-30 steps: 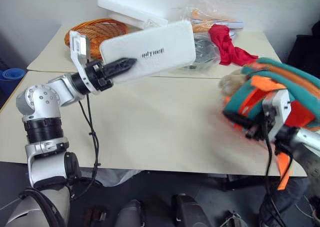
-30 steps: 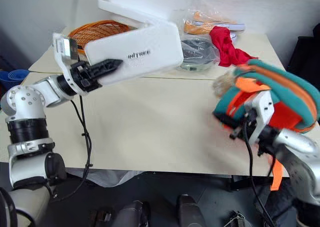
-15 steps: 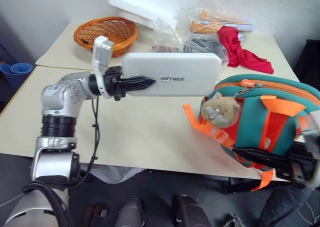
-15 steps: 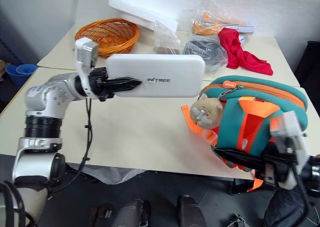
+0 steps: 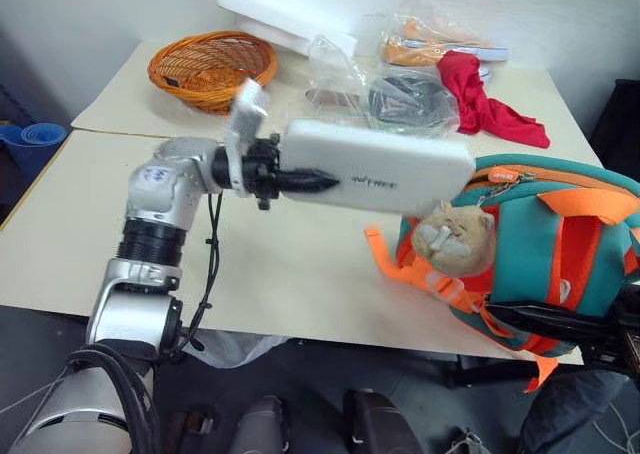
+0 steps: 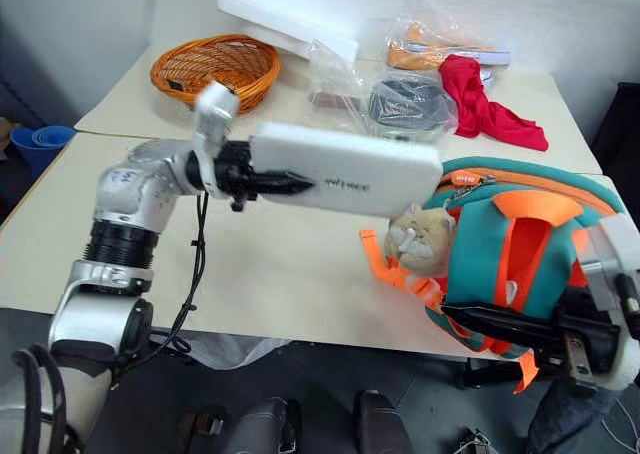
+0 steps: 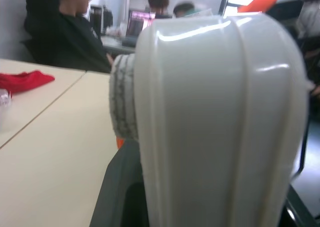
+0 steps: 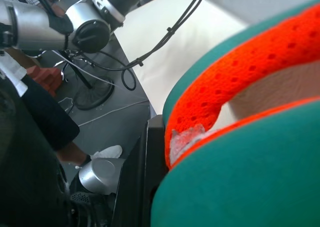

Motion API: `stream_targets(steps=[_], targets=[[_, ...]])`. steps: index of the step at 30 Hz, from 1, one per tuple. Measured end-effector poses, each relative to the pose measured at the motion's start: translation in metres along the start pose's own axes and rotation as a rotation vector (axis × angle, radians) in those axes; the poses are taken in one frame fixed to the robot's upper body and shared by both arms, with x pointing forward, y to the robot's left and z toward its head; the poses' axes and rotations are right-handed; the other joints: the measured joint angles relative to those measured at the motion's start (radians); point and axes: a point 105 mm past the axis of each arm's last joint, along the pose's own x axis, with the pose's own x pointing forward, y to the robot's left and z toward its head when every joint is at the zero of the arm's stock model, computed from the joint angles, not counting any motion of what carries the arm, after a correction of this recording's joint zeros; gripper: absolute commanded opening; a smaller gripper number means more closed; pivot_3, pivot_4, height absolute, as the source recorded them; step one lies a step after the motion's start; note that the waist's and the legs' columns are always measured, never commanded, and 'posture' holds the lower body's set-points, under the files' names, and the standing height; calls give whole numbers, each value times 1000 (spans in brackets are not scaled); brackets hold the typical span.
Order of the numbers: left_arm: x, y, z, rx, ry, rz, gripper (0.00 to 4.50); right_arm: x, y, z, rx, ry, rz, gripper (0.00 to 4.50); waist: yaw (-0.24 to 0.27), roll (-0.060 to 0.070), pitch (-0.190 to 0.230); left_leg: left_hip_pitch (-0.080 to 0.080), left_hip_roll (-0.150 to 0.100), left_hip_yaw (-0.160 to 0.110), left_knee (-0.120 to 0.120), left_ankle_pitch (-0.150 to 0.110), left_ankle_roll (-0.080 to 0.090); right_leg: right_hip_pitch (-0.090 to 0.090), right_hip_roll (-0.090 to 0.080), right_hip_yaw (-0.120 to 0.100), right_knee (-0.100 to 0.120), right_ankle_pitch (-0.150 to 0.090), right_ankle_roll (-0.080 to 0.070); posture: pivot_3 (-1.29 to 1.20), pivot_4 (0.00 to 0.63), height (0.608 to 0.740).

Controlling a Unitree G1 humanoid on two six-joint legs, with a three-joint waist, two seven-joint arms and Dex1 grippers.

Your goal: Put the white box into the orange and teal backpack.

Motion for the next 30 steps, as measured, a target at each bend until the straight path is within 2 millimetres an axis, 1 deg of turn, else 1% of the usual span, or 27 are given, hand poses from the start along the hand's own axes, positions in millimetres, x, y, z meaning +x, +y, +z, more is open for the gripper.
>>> stream_targets(steps=[2, 4, 8, 10, 12, 16, 18, 19, 21, 23, 26, 28, 30], targets=[[11, -1, -3, 64, 17, -20, 1273, 1, 0, 0, 0, -1, 5, 21, 8, 0, 0, -2, 0, -2, 1, 0, 1, 0, 0, -1, 0, 0, 0, 0, 150, 740], [20, 2, -2, 105, 16, -32, 1273, 1, -1, 0, -2, 0, 2, 21, 14, 0, 0, -3, 0, -2, 3, -1, 2, 0, 0, -1, 0, 1, 1, 0, 150, 740], [36, 9, 8, 180, 26, -57, 1273, 4, -4, -1, -6, -4, 4, 21, 18, 0, 0, -8, 0, -2, 9, -3, 6, -2, 0, -2, 0, 1, 3, 0, 150, 740], [41, 14, 14, 168, 15, -60, 1273, 4, -4, 0, -10, -6, 3, 21, 19, 0, 0, -9, 0, -2, 11, -4, 6, -2, 0, -2, -1, 2, 3, 0, 150, 740], [39, 21, 23, 153, 0, -46, 1273, 4, -3, 0, -11, -7, 3, 21, 18, 0, 0, -10, 0, -2, 11, -4, 7, -2, 0, -2, 0, 2, 3, 0, 150, 740], [24, 35, 53, 138, -99, 15, 1273, 0, 2, 5, -19, -24, 8, 21, 13, 0, 0, -10, 0, -2, 11, -4, 7, -3, 1, -2, 0, 2, 3, 0, 150, 740], [22, 36, 61, 142, -136, 20, 1273, 0, 4, 6, -22, -25, 14, 21, 11, 0, 0, -9, 0, -2, 11, -4, 7, -3, 1, -2, 0, 2, 3, 0, 150, 740], [22, 35, 62, 142, -145, 13, 1273, 1, 6, 6, -23, -24, 22, 21, 10, 0, 0, -9, 0, -2, 11, -4, 7, -3, 1, -2, 0, 2, 3, 0, 150, 740], [27, 31, 56, 138, -143, -24, 1273, 3, 11, 5, -24, -17, 40, 21, 8, 0, 0, -9, 0, -2, 11, -4, 6, -2, 0, -2, 0, 2, 3, 0, 150, 740], [34, 26, 43, 116, -132, -64, 1273, 5, 12, 6, -25, -15, 41, 21, 6, 0, 0, -9, 0, -2, 11, -4, 6, -2, 0, -2, 0, 2, 3, 0, 150, 740], [38, 21, 24, 99, -94, -90, 1273, 5, 11, 6, -21, -17, 34, 21, 4, 0, 0, -9, 0, -2, 12, -4, 6, -2, 0, -2, 1, 2, 4, 0, 150, 740], [40, 18, 18, 119, -57, -111, 1273, 4, 10, 5, -11, -15, 26, 21, 5, 0, 0, -9, 0, -2, 12, -4, 6, -2, 0, -2, 1, 2, 4, 0, 150, 740], [40, 17, 17, 151, -32, -121, 1273, 3, 8, 4, -8, -9, 16, 21, 5, 0, 0, -9, 0, -2, 12, -4, 6, -2, 0, -2, 1, 2, 4, 0, 150, 740]])
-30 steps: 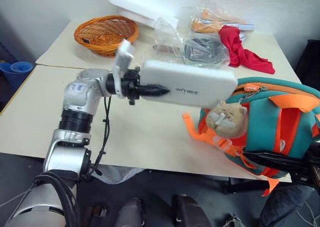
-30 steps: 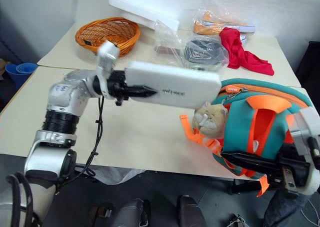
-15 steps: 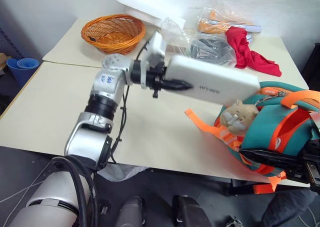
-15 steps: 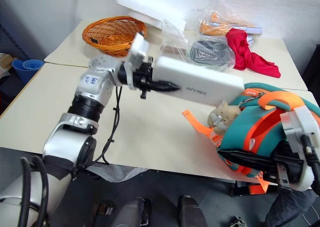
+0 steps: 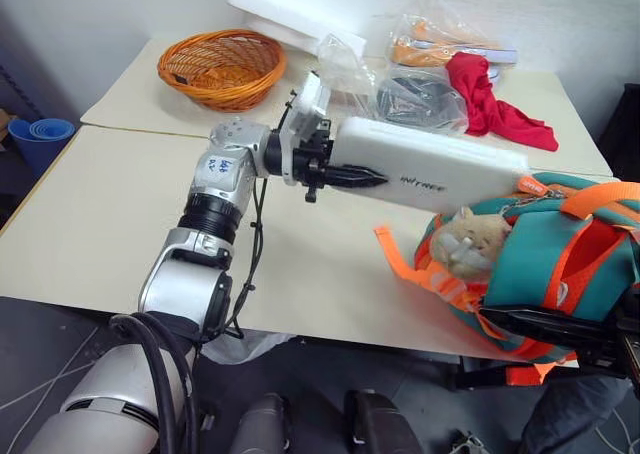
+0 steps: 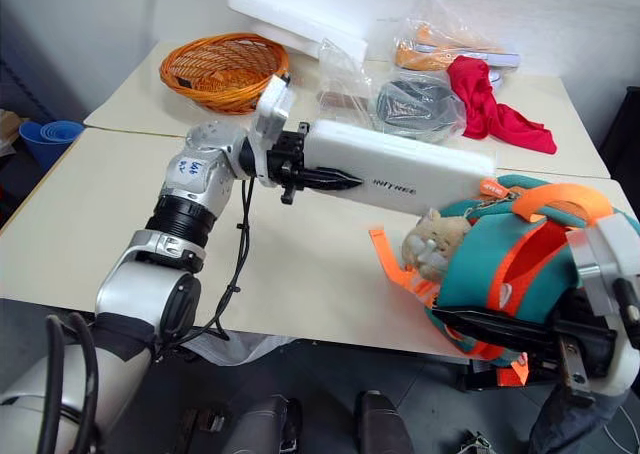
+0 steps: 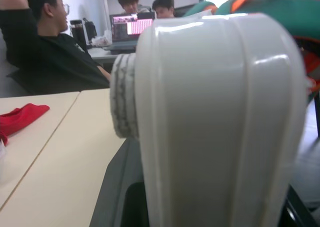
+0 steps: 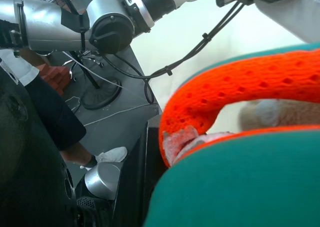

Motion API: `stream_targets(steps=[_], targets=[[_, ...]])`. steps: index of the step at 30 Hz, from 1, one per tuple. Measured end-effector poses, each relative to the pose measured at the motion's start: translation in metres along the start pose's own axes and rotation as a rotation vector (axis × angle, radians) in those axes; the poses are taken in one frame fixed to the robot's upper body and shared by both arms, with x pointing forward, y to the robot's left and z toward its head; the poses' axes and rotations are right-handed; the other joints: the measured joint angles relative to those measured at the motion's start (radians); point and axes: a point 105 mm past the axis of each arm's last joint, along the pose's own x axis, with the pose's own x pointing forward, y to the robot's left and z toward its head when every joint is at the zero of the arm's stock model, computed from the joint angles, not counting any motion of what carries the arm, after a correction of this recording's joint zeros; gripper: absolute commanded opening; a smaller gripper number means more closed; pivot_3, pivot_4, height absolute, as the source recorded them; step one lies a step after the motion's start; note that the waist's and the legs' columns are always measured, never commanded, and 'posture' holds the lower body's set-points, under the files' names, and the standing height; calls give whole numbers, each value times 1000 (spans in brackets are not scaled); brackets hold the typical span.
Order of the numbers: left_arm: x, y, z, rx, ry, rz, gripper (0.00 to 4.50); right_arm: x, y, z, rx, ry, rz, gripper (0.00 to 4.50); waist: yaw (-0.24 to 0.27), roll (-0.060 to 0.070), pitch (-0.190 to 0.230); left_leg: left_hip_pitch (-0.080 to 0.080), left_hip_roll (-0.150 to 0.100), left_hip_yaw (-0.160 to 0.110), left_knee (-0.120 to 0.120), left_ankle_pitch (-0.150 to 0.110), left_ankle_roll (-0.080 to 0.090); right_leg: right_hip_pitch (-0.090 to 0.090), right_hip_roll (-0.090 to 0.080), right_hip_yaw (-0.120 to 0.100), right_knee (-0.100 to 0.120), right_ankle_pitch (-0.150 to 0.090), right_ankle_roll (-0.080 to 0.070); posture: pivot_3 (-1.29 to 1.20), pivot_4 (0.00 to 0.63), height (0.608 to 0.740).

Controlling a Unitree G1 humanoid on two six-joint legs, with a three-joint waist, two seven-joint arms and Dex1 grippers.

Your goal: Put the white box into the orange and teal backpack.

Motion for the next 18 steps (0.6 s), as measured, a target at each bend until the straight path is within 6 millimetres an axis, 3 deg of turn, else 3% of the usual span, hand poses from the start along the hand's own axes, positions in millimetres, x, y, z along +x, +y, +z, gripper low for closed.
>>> stream_targets(steps=[8, 11, 18], targets=[[2, 0, -3, 37, 66, -26, 1273, -13, -13, -6, 6, 32, -65, 21, 1, 0, 0, 0, 0, 0, 1, 0, 0, 1, 0, 0, 0, 0, 0, 0, 150, 740], [14, -2, -3, 58, 83, -66, 1273, -14, -17, -7, 3, 39, -74, 21, 3, 0, 0, 0, -1, 0, 1, 0, 0, 1, 0, 0, 0, 0, 1, 0, 150, 740], [73, -11, -4, 96, 90, -206, 1273, -5, -22, -13, -16, 63, -37, 21, 24, 0, 0, -1, -3, 0, 2, -1, 3, 1, 2, 0, -1, 0, 1, 0, 150, 740]])
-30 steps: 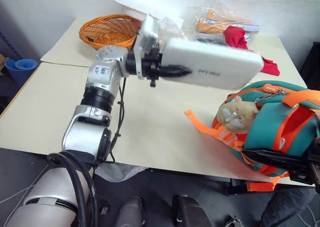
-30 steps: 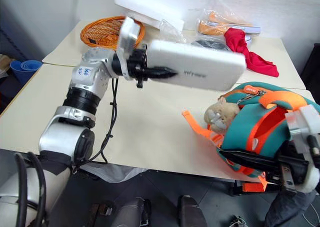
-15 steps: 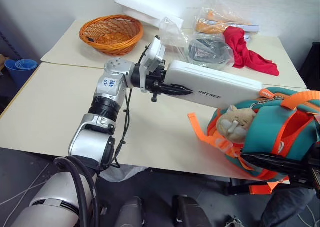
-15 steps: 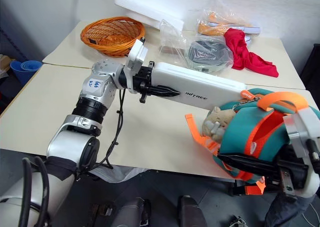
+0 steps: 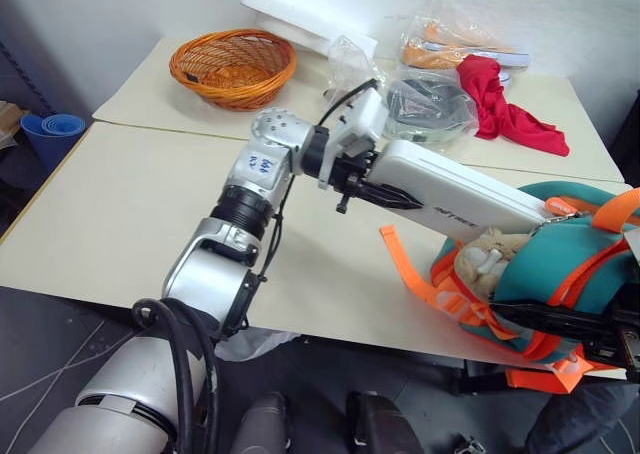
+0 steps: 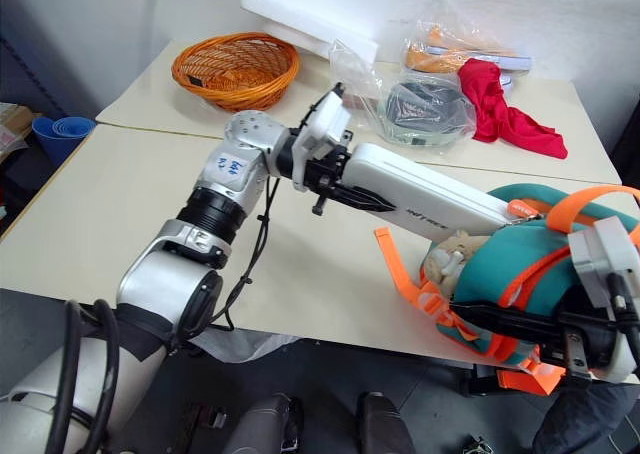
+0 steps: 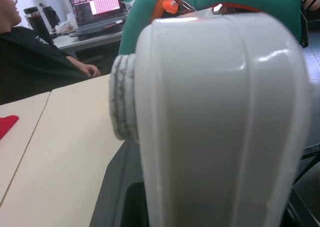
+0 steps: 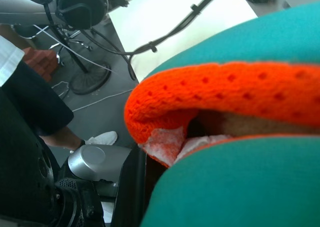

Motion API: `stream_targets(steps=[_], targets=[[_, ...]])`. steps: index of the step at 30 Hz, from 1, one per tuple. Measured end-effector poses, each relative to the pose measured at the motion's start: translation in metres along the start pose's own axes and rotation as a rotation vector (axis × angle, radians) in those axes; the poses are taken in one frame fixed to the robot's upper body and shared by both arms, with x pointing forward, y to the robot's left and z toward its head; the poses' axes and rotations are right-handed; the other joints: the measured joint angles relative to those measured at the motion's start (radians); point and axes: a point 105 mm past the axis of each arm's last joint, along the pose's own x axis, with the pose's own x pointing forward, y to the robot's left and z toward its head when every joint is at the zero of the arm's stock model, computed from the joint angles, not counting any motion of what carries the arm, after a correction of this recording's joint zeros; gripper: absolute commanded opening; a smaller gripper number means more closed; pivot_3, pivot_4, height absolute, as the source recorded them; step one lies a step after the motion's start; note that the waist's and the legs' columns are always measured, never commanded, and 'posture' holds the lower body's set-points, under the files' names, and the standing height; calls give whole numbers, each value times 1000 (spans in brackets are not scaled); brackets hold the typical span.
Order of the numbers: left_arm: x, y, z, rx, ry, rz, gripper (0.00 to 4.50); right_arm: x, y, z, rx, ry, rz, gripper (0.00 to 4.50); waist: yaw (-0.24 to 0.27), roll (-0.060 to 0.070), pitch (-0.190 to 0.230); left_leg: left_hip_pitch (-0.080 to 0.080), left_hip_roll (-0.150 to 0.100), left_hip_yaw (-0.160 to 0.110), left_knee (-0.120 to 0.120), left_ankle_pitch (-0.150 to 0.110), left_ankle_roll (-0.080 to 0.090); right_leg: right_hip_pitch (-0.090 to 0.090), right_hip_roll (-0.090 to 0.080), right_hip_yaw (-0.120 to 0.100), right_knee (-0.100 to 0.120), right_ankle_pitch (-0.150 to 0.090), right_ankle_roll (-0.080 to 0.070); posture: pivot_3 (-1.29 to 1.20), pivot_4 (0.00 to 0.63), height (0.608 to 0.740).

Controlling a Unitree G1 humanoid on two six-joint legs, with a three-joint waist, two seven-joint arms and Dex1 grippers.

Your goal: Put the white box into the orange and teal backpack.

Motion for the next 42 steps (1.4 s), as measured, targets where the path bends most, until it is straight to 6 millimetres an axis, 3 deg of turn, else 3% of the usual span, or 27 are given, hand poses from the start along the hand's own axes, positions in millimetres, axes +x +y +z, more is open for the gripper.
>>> stream_targets(steps=[7, 10, 14, 17, 19, 21, 25, 28, 31, 34, 37, 42], targets=[[75, -5, -10, 49, 48, -56, 1273, 14, 4, 1, -31, 1, 61, 21, -3, 0, 0, 0, 0, 0, 1, -1, 1, 1, -1, 1, -1, 0, 1, 0, 150, 740], [97, -7, -13, 37, 56, -54, 1273, 17, 6, 0, -29, 5, 76, 21, -7, 0, 0, 1, 1, 1, 0, -1, 1, 1, -1, 2, 0, 0, 1, 0, 150, 740], [112, -7, -17, 14, 63, -28, 2484, 21, 6, 1, -30, 1, 81, 0, -12, 0, 0, 2, 2, 0, 0, 0, 1, 0, 1, 2, 1, 0, 1, 0, 150, 740], [101, -1, -18, 17, 78, 11, 3328, 23, 6, 1, -34, -2, 80, 0, -17, 1, 0, 2, 2, 0, 0, 0, 1, 0, 1, 3, 1, 0, 1, 0, 150, 740], [72, 7, -18, 38, 111, 51, 3897, 23, 6, 1, -27, -11, 73, 0, -31, 1, 0, 3, 3, 1, -1, 0, 0, 0, 1, 4, 2, 0, 1, 0, 150, 740], [29, 11, -13, 18, 98, 98, 3897, 20, 3, 0, -15, -22, 38, 0, -41, 2, -1, 5, 3, 1, -2, 0, 0, 0, 1, 6, 4, 0, 0, 0, 150, 740], [-59, -8, -5, -101, 49, 131, 3897, 14, -3, 0, -4, -41, -33, 0, -55, 2, -1, 6, 4, 0, -2, 2, -4, -1, 0, 5, 9, -1, -3, 0, 150, 740], [-87, -19, -1, -173, 25, 176, 3897, 12, -4, -1, 8, -42, -47, 0, -51, 2, -1, 5, 3, -1, 0, 2, -4, 0, -2, 3, 12, -1, -3, 0, 150, 740], [-77, -27, 13, -185, -45, 124, 3897, 12, -4, -1, 5, -43, -53, 0, -26, 2, -1, 3, 2, -2, 2, 2, -3, 1, -3, 1, 11, -1, -2, 0, 150, 740], [-49, -31, 22, -148, -101, 67, 3897, 13, -5, -1, 4, -45, -61, 0, -15, 2, -1, 3, 1, -2, 4, 1, -2, 1, -4, 2, 10, 0, -1, 0, 150, 740], [-18, -20, 21, -159, -129, 102, 3897, 14, -3, 1, 6, -52, -56, 0, -11, 2, -1, 2, 1, -2, 6, 0, -1, 1, -3, 3, 7, 0, 0, 0, 150, 740], [13, -12, 15, -151, -97, 121, 3897, 16, 0, 1, 17, -64, -49, 0, -26, 2, -1, 3, 2, -1, 5, 0, -1, 1, 0, 4, 8, 0, 0, 0, 150, 740]])
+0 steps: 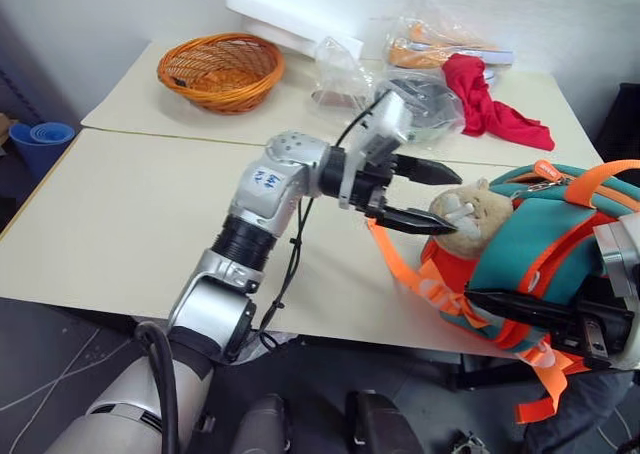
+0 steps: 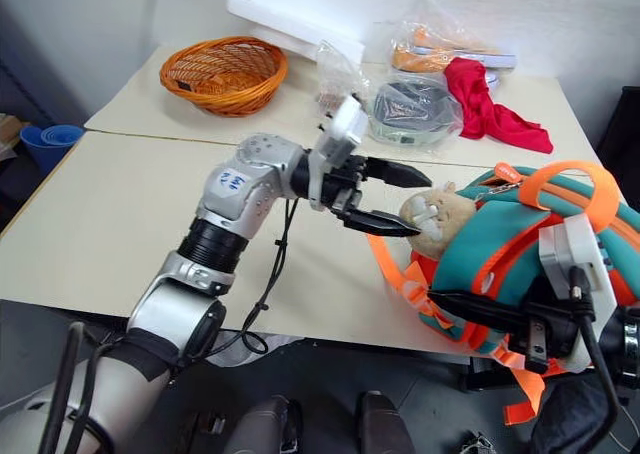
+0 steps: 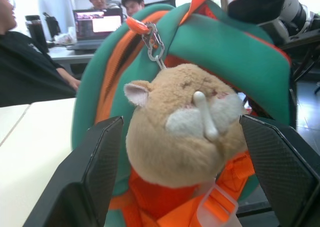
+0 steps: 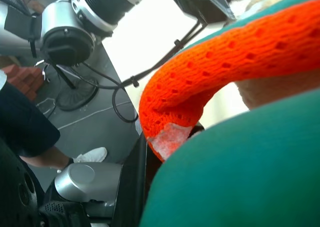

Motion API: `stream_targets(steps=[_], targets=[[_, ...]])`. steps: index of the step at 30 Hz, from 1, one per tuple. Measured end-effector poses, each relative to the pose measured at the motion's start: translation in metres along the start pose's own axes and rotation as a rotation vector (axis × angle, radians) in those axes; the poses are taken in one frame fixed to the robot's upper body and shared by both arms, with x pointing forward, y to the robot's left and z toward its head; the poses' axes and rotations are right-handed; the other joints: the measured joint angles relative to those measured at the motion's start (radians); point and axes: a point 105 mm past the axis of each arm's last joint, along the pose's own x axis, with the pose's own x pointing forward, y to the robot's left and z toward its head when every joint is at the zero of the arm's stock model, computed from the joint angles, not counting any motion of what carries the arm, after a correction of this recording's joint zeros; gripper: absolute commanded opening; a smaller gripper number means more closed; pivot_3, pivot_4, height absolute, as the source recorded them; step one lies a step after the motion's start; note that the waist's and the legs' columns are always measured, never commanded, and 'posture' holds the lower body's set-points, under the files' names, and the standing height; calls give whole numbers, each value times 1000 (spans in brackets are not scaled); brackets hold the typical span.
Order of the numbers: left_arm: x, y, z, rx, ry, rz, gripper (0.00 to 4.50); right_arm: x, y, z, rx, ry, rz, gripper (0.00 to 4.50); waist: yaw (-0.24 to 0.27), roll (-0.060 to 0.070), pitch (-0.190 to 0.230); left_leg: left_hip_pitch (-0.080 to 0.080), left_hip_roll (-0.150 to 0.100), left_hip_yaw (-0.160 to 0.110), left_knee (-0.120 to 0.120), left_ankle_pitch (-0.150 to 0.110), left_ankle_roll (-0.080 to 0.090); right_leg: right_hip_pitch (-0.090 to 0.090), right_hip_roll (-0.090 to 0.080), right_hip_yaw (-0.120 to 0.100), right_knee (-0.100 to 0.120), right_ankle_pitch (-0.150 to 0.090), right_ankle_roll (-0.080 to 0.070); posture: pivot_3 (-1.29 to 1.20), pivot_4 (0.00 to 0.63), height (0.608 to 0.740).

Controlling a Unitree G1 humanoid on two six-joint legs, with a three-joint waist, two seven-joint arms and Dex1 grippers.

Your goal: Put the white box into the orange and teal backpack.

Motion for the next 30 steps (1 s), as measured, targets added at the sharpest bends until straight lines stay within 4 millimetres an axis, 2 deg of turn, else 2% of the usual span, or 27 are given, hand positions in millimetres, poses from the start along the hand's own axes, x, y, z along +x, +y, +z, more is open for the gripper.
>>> stream_targets(steps=[3, 6, 10, 13, 17, 20, 22, 25, 26, 30], targets=[[14, 6, -4, 14, 20, 23, 3315, 0, 1, 2, -2, -24, -11, 0, -2, 0, 0, 0, 0, 0, 0, 0, 0, 0, 0, 1, 0, 0, 0, 0, 150, 740], [10, 6, -5, 15, 30, 14, 2396, -2, 1, 0, 8, -35, -37, 0, -4, 0, 0, 0, 0, 0, -2, 0, 0, -1, 1, 1, 0, 0, 0, 0, 150, 740], [-15, 19, -4, 5, 65, 59, 1138, -13, 0, -2, 23, -47, -91, 0, -3, 0, 0, 0, 0, 1, -2, 0, -1, -1, 1, 2, 0, 0, 0, 0, 150, 740], [-39, 30, 2, 12, 92, 101, 379, -22, 0, -4, 32, -58, -127, 0, -4, 0, 0, 0, 0, 1, -3, 0, -1, -1, 1, 2, -1, 0, 0, 0, 150, 740], [-78, 49, 3, 25, 176, 225, 283, -36, 1, -4, 36, -72, -172, 0, -5, 0, 0, 0, 0, 1, -4, 0, -1, -1, 1, 2, -2, 0, 0, 0, 150, 740], [-88, 47, -11, 77, 268, 203, 283, -39, 0, -2, 29, -90, -184, 0, -3, 0, 0, 0, 0, 1, -5, 0, -1, -1, 1, 2, -3, 0, 0, 0, 150, 740], [-83, 37, -34, 156, 369, 127, 283, -39, -1, -1, 21, -95, -187, 0, -1, 0, 0, 1, 0, 1, -5, 0, -1, -1, 0, 2, -3, 0, 0, 0, 150, 740], [-66, 15, -90, 202, 479, 7, 283, -38, -4, -5, 29, -100, -192, 0, 0, 0, 0, 1, 0, 2, -5, 0, -1, 0, -1, 2, -4, 0, 0, 0, 150, 740], [-59, 10, -102, 201, 483, -14, 283, -37, -5, -6, 31, -97, -191, 0, 0, -1, 0, -1, 0, 1, -5, 0, -1, -2, -1, 2, -3, 0, 0, 0, 150, 740], [-22, 11, -109, 294, 469, 7, 283, -31, -15, -9, -10, -106, -206, 0, 2, -1, 0, -1, -1, 1, -4, 0, 0, -1, -2, 2, -4, 1, 1, 0, 150, 740]])
